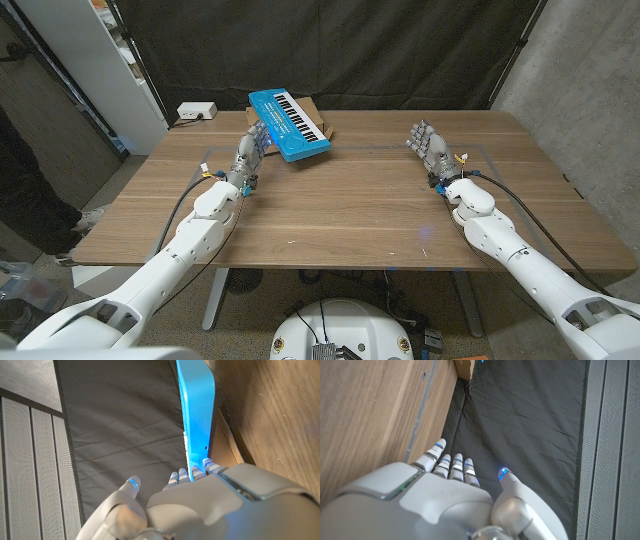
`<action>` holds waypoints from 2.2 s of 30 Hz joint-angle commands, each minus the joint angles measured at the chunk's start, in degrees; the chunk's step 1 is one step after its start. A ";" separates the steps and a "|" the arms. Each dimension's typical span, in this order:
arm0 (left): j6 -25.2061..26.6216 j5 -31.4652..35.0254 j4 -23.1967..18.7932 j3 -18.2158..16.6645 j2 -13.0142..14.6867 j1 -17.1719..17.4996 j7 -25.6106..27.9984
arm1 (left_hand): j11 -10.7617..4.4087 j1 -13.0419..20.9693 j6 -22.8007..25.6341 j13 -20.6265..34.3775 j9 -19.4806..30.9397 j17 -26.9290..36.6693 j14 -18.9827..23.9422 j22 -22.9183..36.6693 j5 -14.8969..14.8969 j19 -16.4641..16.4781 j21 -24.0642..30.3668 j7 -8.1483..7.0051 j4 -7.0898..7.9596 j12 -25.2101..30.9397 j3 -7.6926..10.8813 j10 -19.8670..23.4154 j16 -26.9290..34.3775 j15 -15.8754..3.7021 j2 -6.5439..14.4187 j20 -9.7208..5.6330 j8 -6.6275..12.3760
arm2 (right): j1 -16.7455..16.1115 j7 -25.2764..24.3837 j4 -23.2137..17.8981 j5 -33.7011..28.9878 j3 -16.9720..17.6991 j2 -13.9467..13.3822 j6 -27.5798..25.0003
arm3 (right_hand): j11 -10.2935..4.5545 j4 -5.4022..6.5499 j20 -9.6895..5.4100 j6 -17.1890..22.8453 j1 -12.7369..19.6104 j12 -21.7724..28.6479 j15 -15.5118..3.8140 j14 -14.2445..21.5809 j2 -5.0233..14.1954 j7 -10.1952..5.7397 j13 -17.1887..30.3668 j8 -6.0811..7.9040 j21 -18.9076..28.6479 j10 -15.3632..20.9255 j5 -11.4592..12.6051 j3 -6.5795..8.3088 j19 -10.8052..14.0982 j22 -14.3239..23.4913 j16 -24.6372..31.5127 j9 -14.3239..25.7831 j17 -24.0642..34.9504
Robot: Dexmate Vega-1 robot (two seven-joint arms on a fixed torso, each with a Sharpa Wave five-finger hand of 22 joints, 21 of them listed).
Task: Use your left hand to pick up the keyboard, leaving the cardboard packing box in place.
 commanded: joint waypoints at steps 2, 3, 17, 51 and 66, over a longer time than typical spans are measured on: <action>-0.27 0.01 -1.71 -0.47 0.69 1.13 0.10 | -0.17 0.03 -15.86 0.11 0.07 0.13 -17.71 0.27 0.32 -11.00 0.19 0.09 0.02 0.24 0.21 -15.26 0.25 -0.02 4.83 -0.13 0.31 | -0.16 -0.17 -0.62 -0.46 -0.20 -0.27 -0.32 | 0.00 -0.58 -1.28 0.47 1.14 0.40 0.20 -0.10 0.77 -0.35 0.14 0.43 0.35 -0.07 0.23 0.43 0.25 0.20 0.23 0.29 0.03; -0.33 0.05 -1.79 -0.50 0.70 1.20 0.21 | -0.09 0.03 -15.88 0.11 0.07 0.13 -17.72 0.27 0.32 -11.02 0.18 0.12 0.02 0.24 0.19 -15.27 0.25 -0.02 4.84 -0.12 0.31 | -0.16 -0.19 -0.60 -0.51 -0.21 -0.26 -0.25 | -0.04 -0.60 -1.28 0.45 1.15 0.41 0.22 -0.10 0.76 -0.34 0.14 0.43 0.35 -0.05 0.22 0.43 0.24 0.20 0.23 0.29 0.04; 0.47 0.51 -3.76 -0.64 1.41 2.01 1.51 | -0.25 0.10 -15.81 0.11 0.07 0.10 -17.65 0.28 0.38 -10.89 0.14 0.01 -0.02 0.32 -0.06 -15.10 0.26 -0.07 4.91 -0.15 0.34 | -0.51 -0.31 -0.60 -0.46 -0.19 -0.21 -0.14 | 0.14 -0.52 -1.26 0.48 1.00 0.48 0.15 -0.12 0.68 -0.24 0.15 0.47 0.40 0.07 0.07 0.34 0.30 0.21 0.32 0.31 0.19; 3.91 -7.62 -10.56 -3.87 1.47 5.89 1.22 | 1.00 2.54 -11.01 0.10 0.14 -0.32 -11.38 0.13 0.26 -4.85 1.71 -0.50 -2.58 1.36 -0.60 -10.72 1.05 1.79 3.22 3.84 1.18 | 0.84 0.77 1.10 -0.47 -0.83 -0.09 -1.23 | 0.17 -0.47 -1.12 0.61 0.73 0.58 0.26 -0.05 0.42 -0.13 0.17 0.56 0.48 0.22 -0.21 0.12 0.42 0.23 0.45 0.34 0.36; 10.46 -14.88 -18.23 -6.66 2.94 10.09 4.20 | 2.91 3.80 -9.63 0.15 0.19 -0.35 -9.77 0.09 -0.02 -3.33 1.88 0.31 -3.94 1.62 -0.67 -8.90 0.87 2.51 2.39 4.90 1.18 | 1.70 0.85 1.64 -0.69 -1.21 -0.08 -2.25 | 0.05 -0.42 -1.02 0.56 0.54 0.57 0.33 0.06 0.26 -0.11 0.17 0.55 0.50 0.19 -0.29 -0.03 0.45 0.23 0.52 0.35 0.40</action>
